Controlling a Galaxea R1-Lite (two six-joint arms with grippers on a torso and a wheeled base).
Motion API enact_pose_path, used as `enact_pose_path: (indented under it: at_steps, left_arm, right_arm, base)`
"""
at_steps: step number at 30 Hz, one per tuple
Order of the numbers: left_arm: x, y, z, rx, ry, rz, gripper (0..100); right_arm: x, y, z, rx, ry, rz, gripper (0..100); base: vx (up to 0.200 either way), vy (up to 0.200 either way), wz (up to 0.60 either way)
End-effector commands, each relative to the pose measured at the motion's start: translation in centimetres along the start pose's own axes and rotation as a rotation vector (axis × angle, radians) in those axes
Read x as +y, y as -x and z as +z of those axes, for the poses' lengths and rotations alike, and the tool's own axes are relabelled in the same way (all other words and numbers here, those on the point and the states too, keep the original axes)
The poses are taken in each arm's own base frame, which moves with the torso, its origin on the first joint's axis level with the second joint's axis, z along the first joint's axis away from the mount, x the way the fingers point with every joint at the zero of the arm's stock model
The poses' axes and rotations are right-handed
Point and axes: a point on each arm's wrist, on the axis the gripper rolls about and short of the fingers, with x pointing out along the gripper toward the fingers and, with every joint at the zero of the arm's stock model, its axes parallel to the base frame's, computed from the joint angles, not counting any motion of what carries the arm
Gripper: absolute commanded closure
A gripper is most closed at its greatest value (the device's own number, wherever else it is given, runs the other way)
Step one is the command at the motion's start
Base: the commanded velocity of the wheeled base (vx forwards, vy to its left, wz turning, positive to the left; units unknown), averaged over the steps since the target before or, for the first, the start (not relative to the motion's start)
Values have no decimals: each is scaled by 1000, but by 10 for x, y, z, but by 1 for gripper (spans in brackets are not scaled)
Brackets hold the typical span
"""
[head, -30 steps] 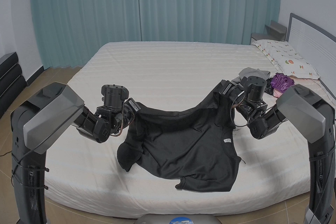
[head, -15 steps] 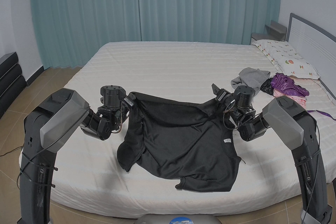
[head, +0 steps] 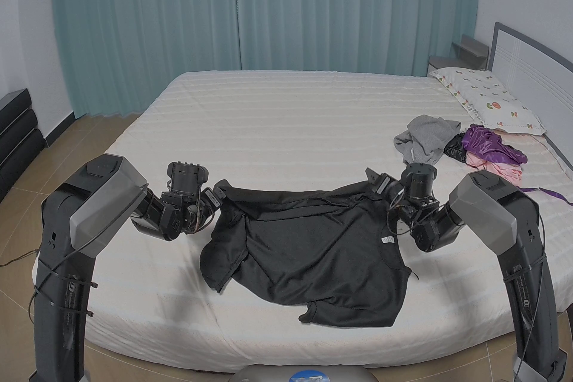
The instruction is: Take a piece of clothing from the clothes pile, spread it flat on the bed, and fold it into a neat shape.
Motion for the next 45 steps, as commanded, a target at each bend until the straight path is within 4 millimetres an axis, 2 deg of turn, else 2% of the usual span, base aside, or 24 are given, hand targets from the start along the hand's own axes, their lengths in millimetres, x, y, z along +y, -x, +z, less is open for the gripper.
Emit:
enact_pose_path:
  at_steps: [1, 6, 12, 16, 20, 26, 28, 30, 31, 33, 39, 45]
  left_arm:
    - [12, 25, 5, 152, -17, -2, 0]
    - [16, 54, 12, 273, -26, -45, 0]
    - [25, 71, 43, 237, 27, -75, 0]
    - [26, 80, 49, 235, 123, -86, 0]
    - [35, 86, 40, 262, 137, -88, 0]
    - [51, 110, 8, 314, 137, -83, 0]
    - [53, 116, -1, 303, 160, -106, 0]
    - [53, 117, -3, 301, 164, -109, 0]
    - [52, 123, -13, 292, 204, -141, 0]
    - [53, 127, -21, 283, 206, -147, 0]
    - [53, 125, -32, 230, 188, -114, 0]
    - [55, 118, -48, 250, 165, -77, 0]
  right_arm:
    - [-10, 43, -4, 178, 2, -13, 0]
    - [-15, 76, 4, 256, -75, 1, 0]
    - [-23, 119, 11, 326, -114, 58, 0]
    - [-25, 141, 11, 340, -121, 64, 0]
    - [-29, 162, 8, 389, -129, 85, 0]
    - [-41, 189, -4, 443, -132, 50, 0]
    - [-44, 197, -9, 462, -132, 37, 0]
    - [-45, 198, -9, 466, -132, 34, 0]
    - [-46, 208, -14, 499, -129, 19, 0]
    - [-47, 214, -17, 522, -129, 11, 0]
    - [-53, 220, -24, 564, -135, -7, 0]
    - [-54, 220, -30, 584, -133, -7, 0]
  base:
    - [0, 0, 0]
    - [0, 0, 0]
    - [0, 0, 0]
    - [0, 0, 0]
    - [0, 0, 0]
    - [0, 0, 0]
    - [0, 0, 0]
    - [0, 0, 0]
    - [0, 0, 0]
    - [0, 0, 0]
    - [0, 0, 0]
    - [-200, 0, 0]
